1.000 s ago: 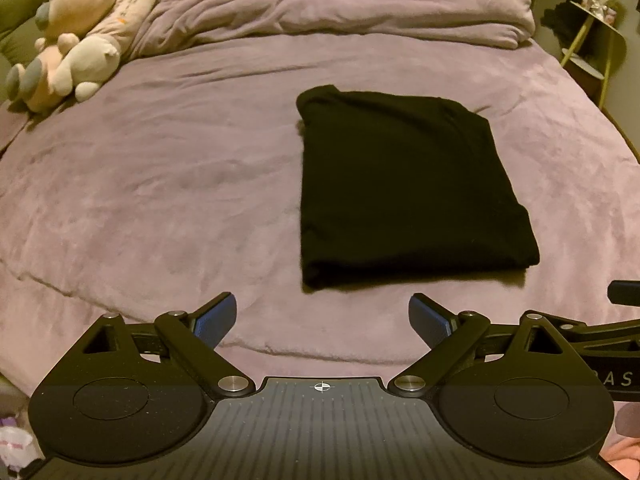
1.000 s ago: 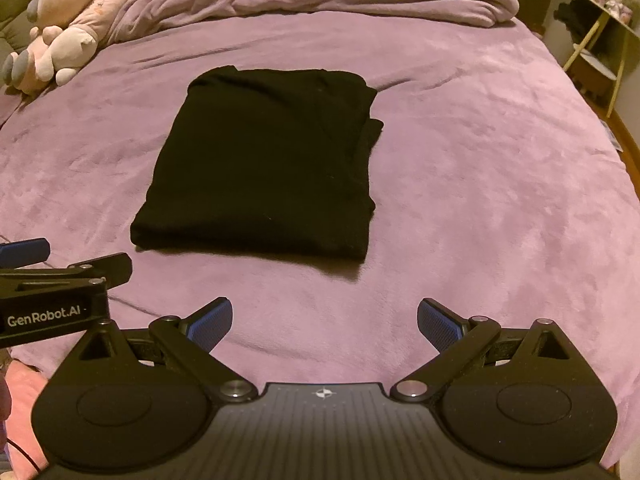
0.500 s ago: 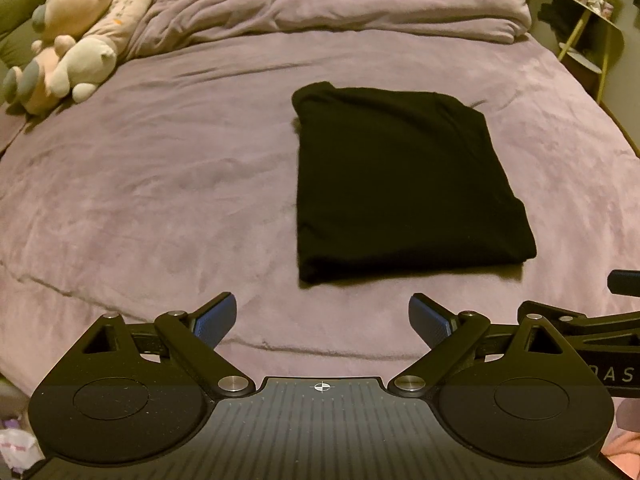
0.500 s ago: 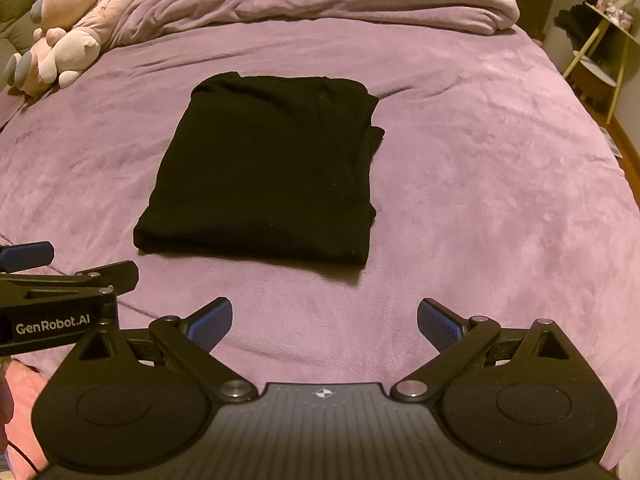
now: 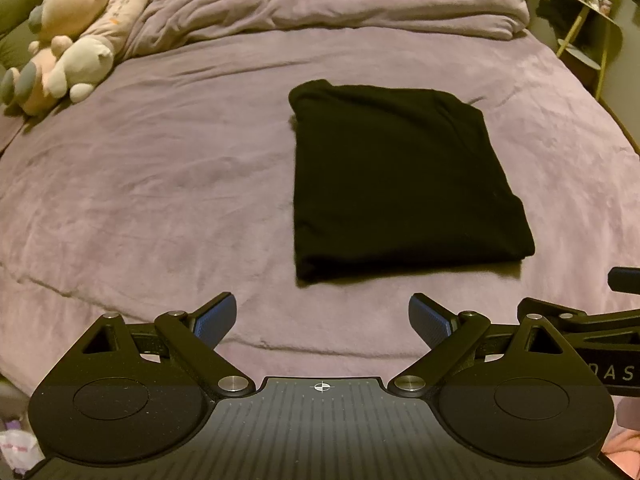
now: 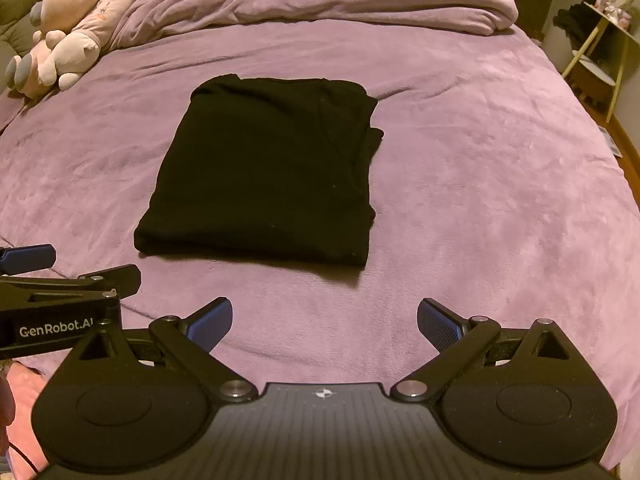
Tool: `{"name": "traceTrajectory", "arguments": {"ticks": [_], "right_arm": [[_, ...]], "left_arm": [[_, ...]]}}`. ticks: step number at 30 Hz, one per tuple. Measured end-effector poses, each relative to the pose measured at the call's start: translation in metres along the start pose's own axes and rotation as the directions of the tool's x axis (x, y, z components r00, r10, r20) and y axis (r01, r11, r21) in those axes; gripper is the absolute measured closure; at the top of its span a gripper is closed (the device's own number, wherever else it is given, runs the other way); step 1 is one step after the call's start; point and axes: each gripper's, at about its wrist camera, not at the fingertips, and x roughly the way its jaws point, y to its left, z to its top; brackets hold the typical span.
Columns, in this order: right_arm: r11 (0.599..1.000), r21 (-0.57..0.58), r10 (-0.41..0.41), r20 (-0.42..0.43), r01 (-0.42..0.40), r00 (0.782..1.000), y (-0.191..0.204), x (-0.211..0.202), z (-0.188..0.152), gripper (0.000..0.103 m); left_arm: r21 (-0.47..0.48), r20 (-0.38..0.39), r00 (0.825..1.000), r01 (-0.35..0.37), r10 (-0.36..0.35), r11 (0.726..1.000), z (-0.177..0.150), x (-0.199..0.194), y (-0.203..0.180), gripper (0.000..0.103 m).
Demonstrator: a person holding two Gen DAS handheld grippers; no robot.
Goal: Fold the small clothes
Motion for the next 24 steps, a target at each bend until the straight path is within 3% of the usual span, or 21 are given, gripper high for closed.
{"name": "traceTrajectory", "arguments": {"ticks": [24], "right_arm": [[1.0, 0.006, -0.017, 0.006, 0.017, 1.0, -0.003, -0.0031, 0.0006, 0.004]], "left_arm": [[0.004, -0.012, 1.0, -0.002, 0.002, 1.0, -0.0009, 0.0013, 0.0045, 0.006]]}}
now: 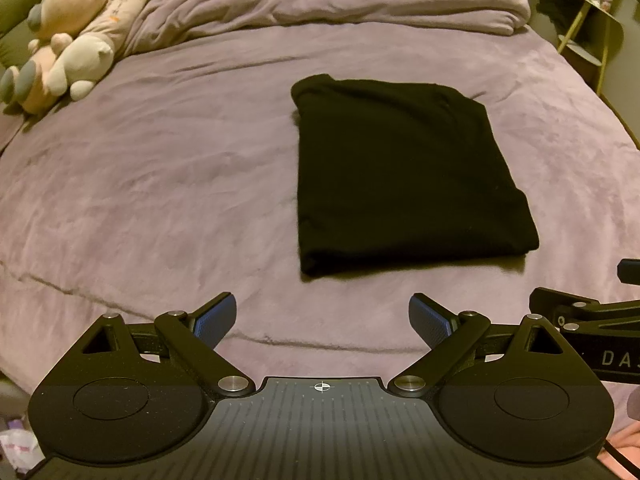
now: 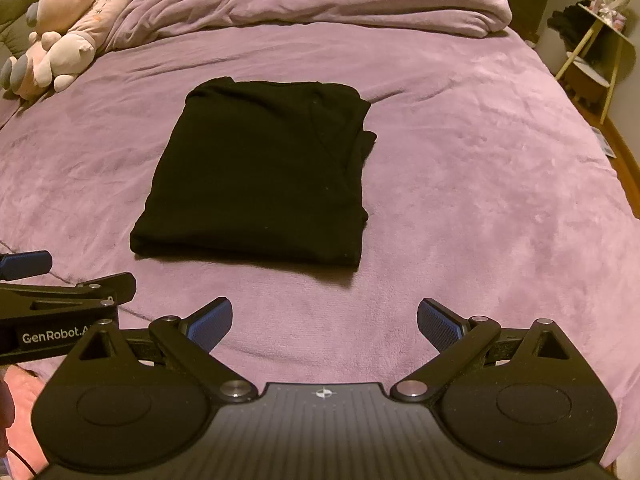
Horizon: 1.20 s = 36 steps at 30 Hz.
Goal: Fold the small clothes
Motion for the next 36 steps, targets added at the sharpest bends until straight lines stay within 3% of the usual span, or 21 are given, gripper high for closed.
{"name": "traceTrajectory", "arguments": {"ticks": [36], "right_arm": [[1.0, 0.015, -0.006, -0.014, 0.006, 1.0, -0.0046, 0.0072, -0.0014, 0.004]], "left_arm": [[0.016, -0.023, 1.0, -0.001, 0.001, 1.0, -0.0032, 0.0095, -0.0015, 0.006]]}}
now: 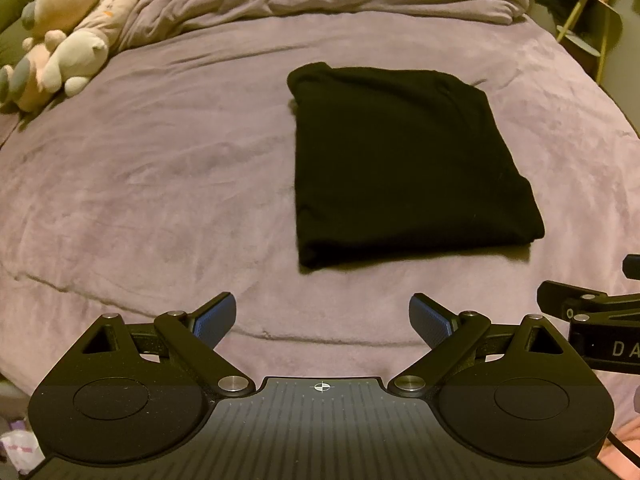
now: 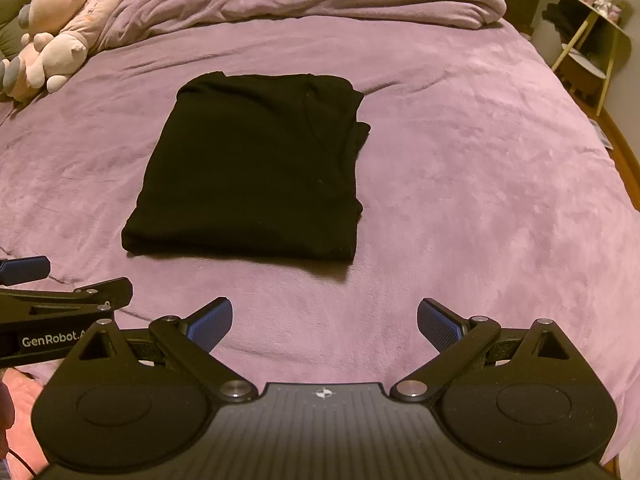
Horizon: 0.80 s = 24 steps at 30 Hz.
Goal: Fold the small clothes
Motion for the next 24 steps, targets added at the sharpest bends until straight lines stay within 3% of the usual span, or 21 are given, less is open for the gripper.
{"name": "traceTrajectory", "arguments": {"ticks": [24], "right_arm": [[1.0, 0.007, -0.006, -0.006, 0.006, 1.0, -0.0031, 0.0016, -0.0027, 0.004]], "left_arm": [[0.034, 0.023, 1.0, 0.012, -0.012, 0.999, -0.0017, -0.0015, -0.0048, 0.006]]}}
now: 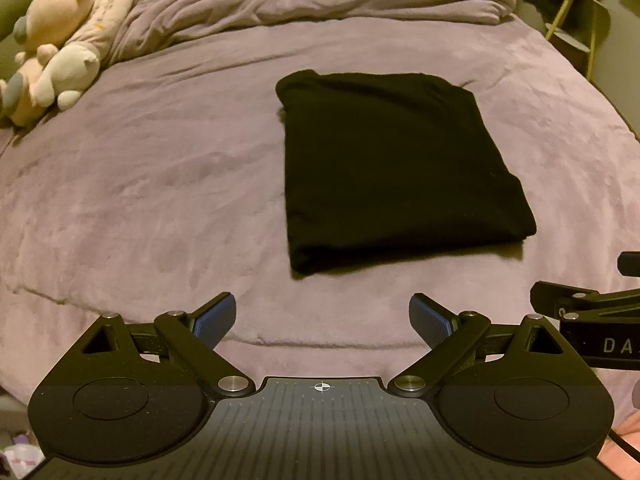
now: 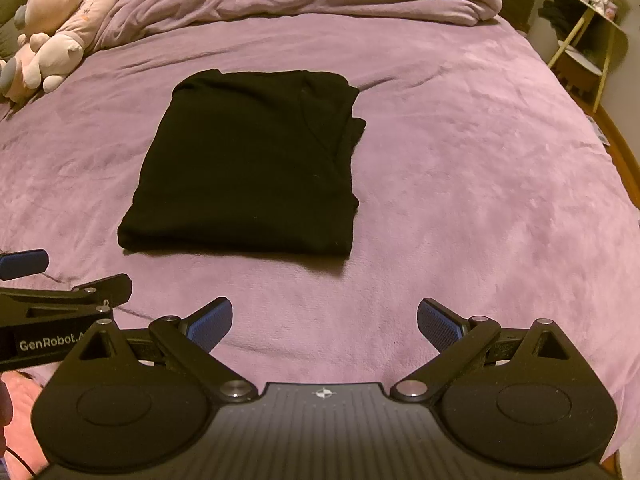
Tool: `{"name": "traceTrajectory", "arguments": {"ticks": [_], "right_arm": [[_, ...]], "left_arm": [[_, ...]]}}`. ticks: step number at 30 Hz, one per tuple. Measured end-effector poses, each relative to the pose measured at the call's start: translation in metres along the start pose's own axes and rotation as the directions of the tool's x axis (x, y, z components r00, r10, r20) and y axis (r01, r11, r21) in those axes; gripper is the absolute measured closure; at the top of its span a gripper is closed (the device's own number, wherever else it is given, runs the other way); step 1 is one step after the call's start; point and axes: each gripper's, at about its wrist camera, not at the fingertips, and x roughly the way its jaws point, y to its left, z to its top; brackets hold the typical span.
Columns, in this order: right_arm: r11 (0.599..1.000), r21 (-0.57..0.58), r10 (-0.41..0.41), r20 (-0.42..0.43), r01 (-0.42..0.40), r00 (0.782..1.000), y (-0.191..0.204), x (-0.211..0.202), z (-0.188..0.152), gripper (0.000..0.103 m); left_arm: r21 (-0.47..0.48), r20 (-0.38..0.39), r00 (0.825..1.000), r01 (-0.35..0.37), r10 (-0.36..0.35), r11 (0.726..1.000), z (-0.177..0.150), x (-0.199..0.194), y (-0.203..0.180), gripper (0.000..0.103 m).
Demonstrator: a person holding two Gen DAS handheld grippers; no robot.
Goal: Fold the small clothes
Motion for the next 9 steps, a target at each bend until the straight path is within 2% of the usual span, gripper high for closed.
{"name": "traceTrajectory", "arguments": {"ticks": [9], "right_arm": [[1.0, 0.002, -0.001, -0.005, 0.001, 1.0, 0.0002, -0.0001, -0.001, 0.004]], "left_arm": [[0.006, -0.009, 1.0, -0.013, 0.013, 1.0, 0.0003, 0.0023, -0.0003, 0.006]]}}
